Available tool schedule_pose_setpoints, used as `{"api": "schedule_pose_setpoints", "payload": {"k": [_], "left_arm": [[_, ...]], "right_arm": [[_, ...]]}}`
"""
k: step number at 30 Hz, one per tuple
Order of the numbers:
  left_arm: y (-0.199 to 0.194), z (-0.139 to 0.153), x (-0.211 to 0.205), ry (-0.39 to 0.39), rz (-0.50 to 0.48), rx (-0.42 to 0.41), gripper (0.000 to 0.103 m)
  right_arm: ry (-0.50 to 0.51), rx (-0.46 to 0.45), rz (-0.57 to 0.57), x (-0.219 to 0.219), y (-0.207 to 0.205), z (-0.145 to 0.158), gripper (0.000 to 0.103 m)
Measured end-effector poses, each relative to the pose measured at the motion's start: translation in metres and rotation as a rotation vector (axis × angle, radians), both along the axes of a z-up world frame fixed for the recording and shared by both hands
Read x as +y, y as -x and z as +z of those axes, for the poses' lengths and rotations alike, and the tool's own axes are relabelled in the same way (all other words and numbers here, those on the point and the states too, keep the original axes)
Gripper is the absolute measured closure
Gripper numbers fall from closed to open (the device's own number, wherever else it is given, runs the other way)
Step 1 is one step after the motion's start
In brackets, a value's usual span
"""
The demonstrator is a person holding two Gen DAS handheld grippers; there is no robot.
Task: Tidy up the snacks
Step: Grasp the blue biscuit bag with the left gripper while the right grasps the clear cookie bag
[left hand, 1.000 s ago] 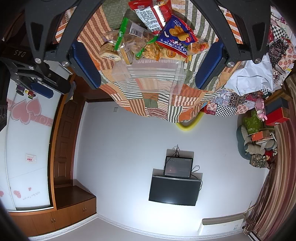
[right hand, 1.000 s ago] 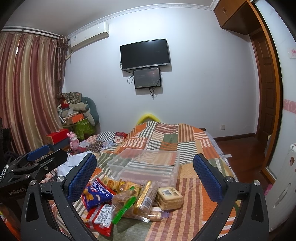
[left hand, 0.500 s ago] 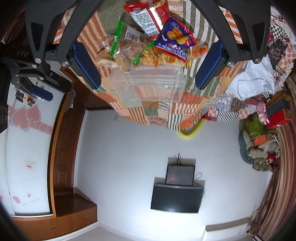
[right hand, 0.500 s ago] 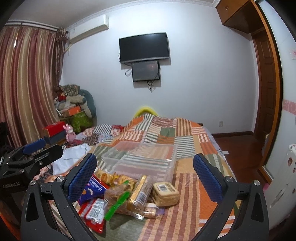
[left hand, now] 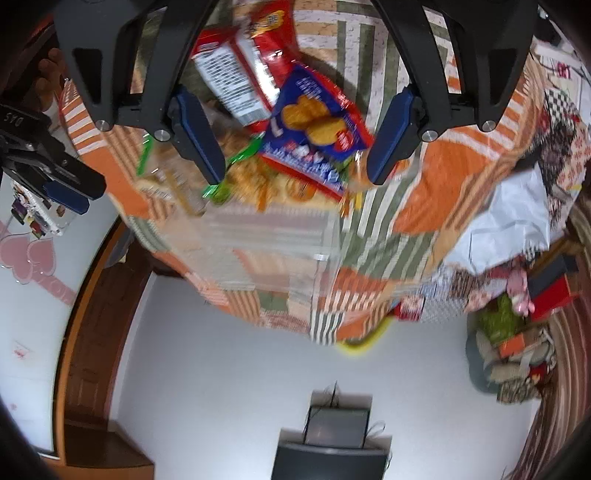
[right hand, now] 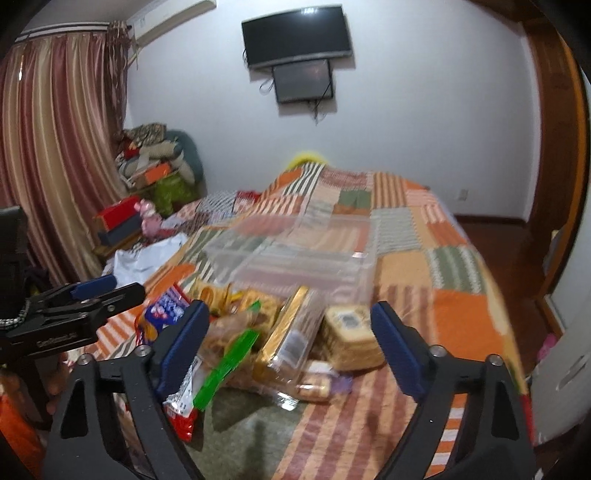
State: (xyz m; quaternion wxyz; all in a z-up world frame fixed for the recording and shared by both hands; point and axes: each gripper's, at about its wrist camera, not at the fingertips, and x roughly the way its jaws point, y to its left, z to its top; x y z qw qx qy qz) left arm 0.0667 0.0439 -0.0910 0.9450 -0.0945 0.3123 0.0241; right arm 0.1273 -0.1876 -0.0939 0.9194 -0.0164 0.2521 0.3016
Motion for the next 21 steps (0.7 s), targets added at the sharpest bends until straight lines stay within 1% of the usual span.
{"api": "schedule_pose_setpoints", "payload": {"k": [3, 8, 10, 14, 16, 21], "left_arm": [[-0.005, -0.014, 0.006, 0.017, 0.01, 0.044, 0.025], [-0.014, -0.029, 0.011, 0.039, 0.01, 0.088, 0.025], [-0.018, -0.035, 0.013, 0.045, 0.01, 0.102, 0.025], [-0.024, -0.046, 0.012, 0.044, 0.021, 0.124, 0.025], [-0.027, -0.051, 0.013, 0.048, 0.021, 0.131, 0.025], [-0.03, -0.058, 0.018, 0.085, 0.01, 0.143, 0.024]], "right_arm": [[0.002, 0.041, 0.036, 0.007, -0.003, -0.007, 0.026], [0.008, 0.095, 0.096, 0.022, -0.006, -0.016, 0.028], [0.016, 0.106, 0.112, 0.025, -0.009, -0.02, 0.036], [0.031, 0.135, 0.155, 0.036, -0.014, -0.027, 0.04], [0.022, 0.151, 0.178, 0.04, -0.017, -0.028, 0.046], [0.034, 0.167, 0.205, 0.049, -0.022, -0.031, 0.048]]}}
